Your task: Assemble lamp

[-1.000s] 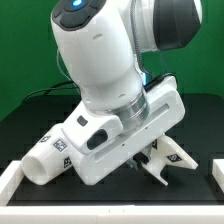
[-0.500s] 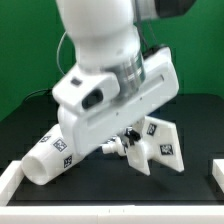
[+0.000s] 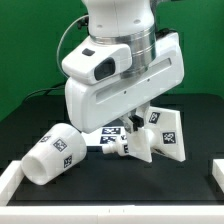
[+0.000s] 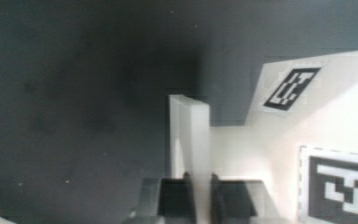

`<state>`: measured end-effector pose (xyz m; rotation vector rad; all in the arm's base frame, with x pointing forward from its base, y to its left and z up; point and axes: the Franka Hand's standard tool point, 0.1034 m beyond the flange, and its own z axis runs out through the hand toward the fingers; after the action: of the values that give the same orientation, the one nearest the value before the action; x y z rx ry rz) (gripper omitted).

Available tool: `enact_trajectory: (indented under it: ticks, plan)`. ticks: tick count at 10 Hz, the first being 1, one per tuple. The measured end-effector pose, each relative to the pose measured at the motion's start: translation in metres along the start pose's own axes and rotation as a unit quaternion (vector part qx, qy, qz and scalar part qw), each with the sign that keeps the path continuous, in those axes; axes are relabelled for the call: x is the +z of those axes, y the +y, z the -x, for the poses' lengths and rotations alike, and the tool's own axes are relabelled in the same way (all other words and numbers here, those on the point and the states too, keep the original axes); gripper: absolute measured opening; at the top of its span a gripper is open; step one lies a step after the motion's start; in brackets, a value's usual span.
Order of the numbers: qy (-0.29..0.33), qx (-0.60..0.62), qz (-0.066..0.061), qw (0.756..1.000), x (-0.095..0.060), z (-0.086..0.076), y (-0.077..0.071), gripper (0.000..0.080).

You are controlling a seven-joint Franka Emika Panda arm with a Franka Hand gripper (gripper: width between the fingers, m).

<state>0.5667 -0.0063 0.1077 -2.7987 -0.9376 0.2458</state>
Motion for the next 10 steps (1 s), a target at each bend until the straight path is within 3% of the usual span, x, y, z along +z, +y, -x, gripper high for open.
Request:
enact_trajectory:
  ticks: [1,4,8,9,10]
  plan:
    - [0.018,-0.018,0.038,0.999,-0.011,-0.003,0.002,0.0042]
    - [0.084,-0.065,0.122,0.987,-0.042,0.004,0.011,0.0042]
    - [0.084,-0.057,0.119,0.988,-0.042,0.005,0.009,0.0042]
    - [0.089,-0.064,0.130,0.985,-0.042,0.003,0.011,0.0042]
    - [0.119,-0.097,0.181,0.972,-0.042,-0.003,0.018,0.0042]
